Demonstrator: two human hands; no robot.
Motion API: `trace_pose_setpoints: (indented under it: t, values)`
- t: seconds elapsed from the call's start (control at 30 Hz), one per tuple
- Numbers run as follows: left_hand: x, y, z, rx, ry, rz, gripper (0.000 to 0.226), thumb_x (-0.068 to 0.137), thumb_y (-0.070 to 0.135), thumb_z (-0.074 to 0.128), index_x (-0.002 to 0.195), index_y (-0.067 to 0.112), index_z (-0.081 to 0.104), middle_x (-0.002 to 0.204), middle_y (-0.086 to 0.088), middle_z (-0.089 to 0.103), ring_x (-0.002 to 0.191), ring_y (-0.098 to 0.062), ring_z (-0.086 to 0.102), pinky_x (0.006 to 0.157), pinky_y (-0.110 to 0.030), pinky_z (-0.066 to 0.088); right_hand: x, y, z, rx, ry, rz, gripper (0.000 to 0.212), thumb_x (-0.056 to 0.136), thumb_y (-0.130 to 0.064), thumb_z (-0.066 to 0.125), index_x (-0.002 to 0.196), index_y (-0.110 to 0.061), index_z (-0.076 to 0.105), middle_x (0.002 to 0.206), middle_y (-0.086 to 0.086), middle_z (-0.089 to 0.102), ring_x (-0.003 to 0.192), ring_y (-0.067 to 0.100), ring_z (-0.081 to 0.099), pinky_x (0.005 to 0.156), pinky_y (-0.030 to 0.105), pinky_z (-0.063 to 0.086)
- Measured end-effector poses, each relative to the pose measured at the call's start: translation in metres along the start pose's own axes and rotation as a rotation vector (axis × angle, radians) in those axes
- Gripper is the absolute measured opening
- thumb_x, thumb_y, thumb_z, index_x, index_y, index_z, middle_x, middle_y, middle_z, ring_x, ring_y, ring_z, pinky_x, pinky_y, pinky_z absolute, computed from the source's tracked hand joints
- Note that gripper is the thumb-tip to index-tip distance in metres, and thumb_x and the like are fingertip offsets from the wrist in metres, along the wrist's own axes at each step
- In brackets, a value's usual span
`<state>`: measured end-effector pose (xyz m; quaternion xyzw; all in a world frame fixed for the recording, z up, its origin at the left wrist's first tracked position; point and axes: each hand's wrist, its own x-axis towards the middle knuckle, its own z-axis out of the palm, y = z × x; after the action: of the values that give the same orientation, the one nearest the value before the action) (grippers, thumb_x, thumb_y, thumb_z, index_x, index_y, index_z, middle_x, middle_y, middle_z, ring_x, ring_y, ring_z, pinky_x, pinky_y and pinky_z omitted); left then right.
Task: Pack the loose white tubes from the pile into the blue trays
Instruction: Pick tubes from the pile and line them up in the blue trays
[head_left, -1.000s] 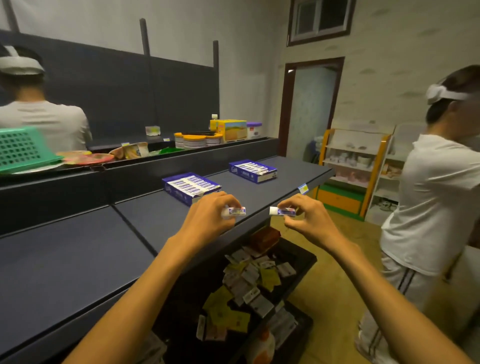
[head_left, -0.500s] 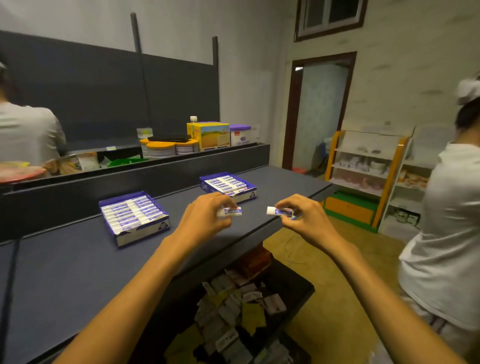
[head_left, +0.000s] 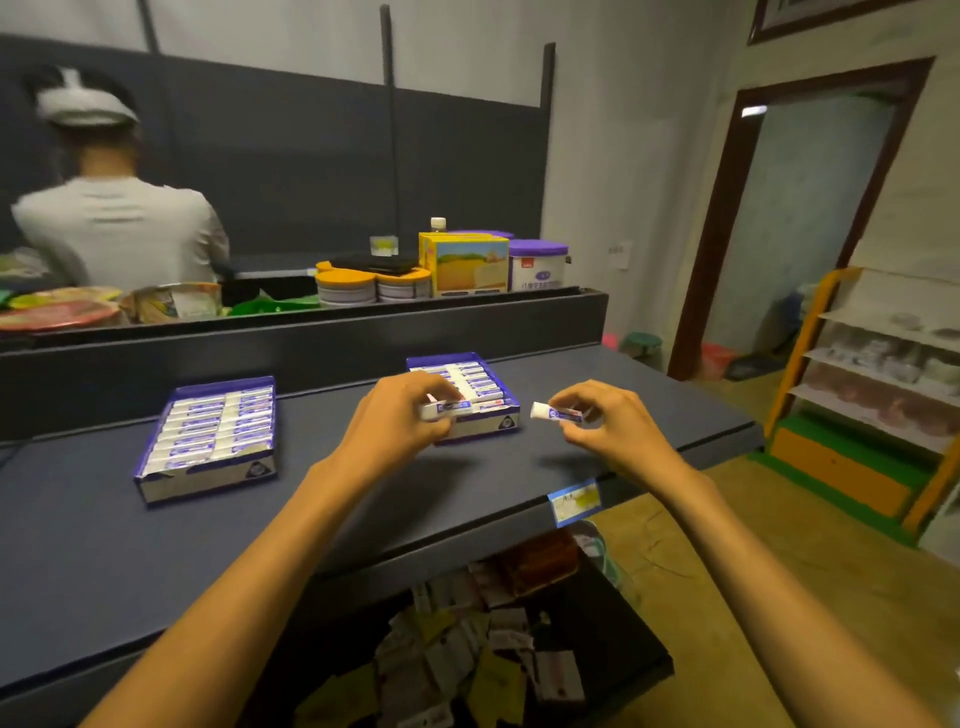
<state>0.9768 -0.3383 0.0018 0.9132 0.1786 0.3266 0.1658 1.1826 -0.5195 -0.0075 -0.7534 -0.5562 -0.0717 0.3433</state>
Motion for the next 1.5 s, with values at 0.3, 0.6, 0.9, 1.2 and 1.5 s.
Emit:
trace_pose_setpoints:
  t: [0.3, 0.6, 0.9, 1.2, 1.5]
  values:
    - [0.037, -0.034, 0.013, -0.005, 0.075, -0.068, 0.023, 0.081, 0.018, 0.074, 0.104, 0.021, 0.069, 0.105, 0.005, 0.068, 0.094, -0.011, 0.062, 0.081, -0.033, 0.054, 0.080, 0.017, 0.042, 0.156, -0.116, -0.107, 0.029, 0.084, -0.022, 0.073, 0.112, -0.019, 0.066, 0.109, -0.006, 0.066, 0.094, 0.005, 0.060, 0.072, 0.009, 0.044]
    - [0.058, -0.040, 0.019, 0.056, -0.040, -0.101, 0.024, 0.083, 0.023, 0.073, 0.107, 0.025, 0.068, 0.107, 0.006, 0.066, 0.093, -0.008, 0.061, 0.081, -0.028, 0.054, 0.130, 0.022, 0.053, 0.092, -0.402, -0.097, 0.026, 0.082, -0.034, 0.074, 0.107, -0.027, 0.068, 0.102, -0.013, 0.060, 0.089, 0.000, 0.057, 0.061, 0.011, 0.042]
    - [0.062, -0.023, 0.027, 0.142, -0.229, -0.233, 0.028, 0.084, 0.024, 0.073, 0.112, 0.025, 0.070, 0.116, 0.005, 0.067, 0.098, -0.009, 0.059, 0.078, -0.026, 0.052, 0.145, 0.028, 0.056, 0.096, -0.526, -0.168, 0.026, 0.082, -0.025, 0.075, 0.108, -0.020, 0.070, 0.109, -0.006, 0.063, 0.098, 0.010, 0.057, 0.072, 0.018, 0.049]
    - [0.062, -0.012, 0.033, 0.308, -0.229, -0.310, 0.028, 0.084, 0.024, 0.073, 0.112, 0.024, 0.072, 0.116, 0.002, 0.067, 0.096, -0.012, 0.060, 0.072, -0.022, 0.046, 0.145, 0.031, 0.053, 0.070, -0.572, -0.248, 0.031, 0.084, -0.029, 0.073, 0.114, -0.022, 0.067, 0.118, -0.005, 0.060, 0.107, 0.013, 0.054, 0.073, 0.016, 0.048]
    - [0.067, -0.010, 0.031, 0.360, -0.340, -0.307, 0.034, 0.087, 0.022, 0.069, 0.121, 0.020, 0.067, 0.126, -0.001, 0.059, 0.110, -0.016, 0.055, 0.084, -0.028, 0.051, 0.146, 0.033, 0.056, 0.033, -0.571, -0.312, 0.032, 0.085, -0.028, 0.072, 0.116, -0.021, 0.067, 0.121, -0.002, 0.060, 0.108, 0.013, 0.053, 0.071, 0.015, 0.046]
